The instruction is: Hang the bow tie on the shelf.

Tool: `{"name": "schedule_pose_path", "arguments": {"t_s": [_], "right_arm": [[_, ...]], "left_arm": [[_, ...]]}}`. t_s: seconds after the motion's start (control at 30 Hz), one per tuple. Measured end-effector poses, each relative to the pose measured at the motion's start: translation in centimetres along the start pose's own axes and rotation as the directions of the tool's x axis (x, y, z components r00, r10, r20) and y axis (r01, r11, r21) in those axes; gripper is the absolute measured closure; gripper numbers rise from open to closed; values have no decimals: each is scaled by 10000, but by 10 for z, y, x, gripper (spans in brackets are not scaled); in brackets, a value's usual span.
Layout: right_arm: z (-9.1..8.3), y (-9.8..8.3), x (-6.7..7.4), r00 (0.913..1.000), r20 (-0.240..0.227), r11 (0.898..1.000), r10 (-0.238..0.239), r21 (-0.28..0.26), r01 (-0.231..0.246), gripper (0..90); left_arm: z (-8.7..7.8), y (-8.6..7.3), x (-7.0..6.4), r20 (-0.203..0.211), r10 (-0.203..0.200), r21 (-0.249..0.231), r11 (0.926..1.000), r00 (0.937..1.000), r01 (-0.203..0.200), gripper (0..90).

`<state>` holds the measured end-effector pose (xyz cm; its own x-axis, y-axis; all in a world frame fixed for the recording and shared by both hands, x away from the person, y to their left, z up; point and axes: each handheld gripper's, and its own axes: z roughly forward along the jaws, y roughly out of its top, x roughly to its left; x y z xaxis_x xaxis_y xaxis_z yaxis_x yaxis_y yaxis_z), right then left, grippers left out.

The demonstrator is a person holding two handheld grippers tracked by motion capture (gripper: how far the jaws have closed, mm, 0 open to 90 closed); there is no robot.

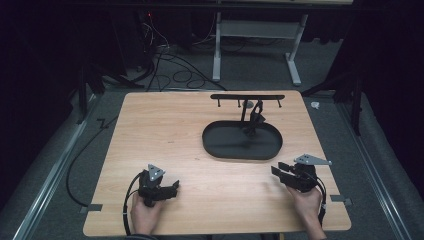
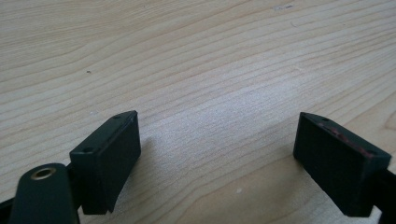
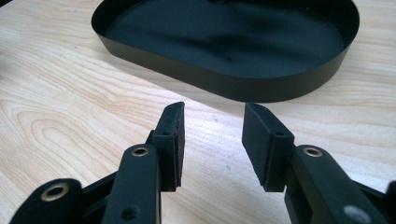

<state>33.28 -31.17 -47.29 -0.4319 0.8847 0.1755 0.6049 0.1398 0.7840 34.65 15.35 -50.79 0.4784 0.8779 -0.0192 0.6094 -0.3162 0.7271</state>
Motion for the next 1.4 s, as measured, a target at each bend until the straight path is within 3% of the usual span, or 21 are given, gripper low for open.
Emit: {"name": "schedule_pose_path", "arguments": {"t_s": [0.47,0.53,0.87,1.07,1.23,1.4], "right_arm": [[9,-14,5,9999,101,9995,78,308,-81,606],[11,-17,7,9996,225,9991,-164,396,155,605],[16,-23,11,9991,364,9980,-237,599,215,579],[20,-25,15,9945,820,9951,-648,799,583,558],[23,-25,24,9819,1259,9865,-1413,1014,1289,517],[23,-25,24,9820,1264,9866,-1404,1013,1280,512]], "left_arm": [[0,0,0,1,0,1,10000,10000,0,153],[0,0,0,0,-1,-1,10000,10000,1,153],[0,0,0,0,-1,1,10000,10000,1,153],[0,0,0,1,0,0,10000,10000,0,153],[0,0,0,-10,2,-2,10000,10000,-2,153],[0,0,0,-7,3,-2,10000,10000,-3,153]]}}
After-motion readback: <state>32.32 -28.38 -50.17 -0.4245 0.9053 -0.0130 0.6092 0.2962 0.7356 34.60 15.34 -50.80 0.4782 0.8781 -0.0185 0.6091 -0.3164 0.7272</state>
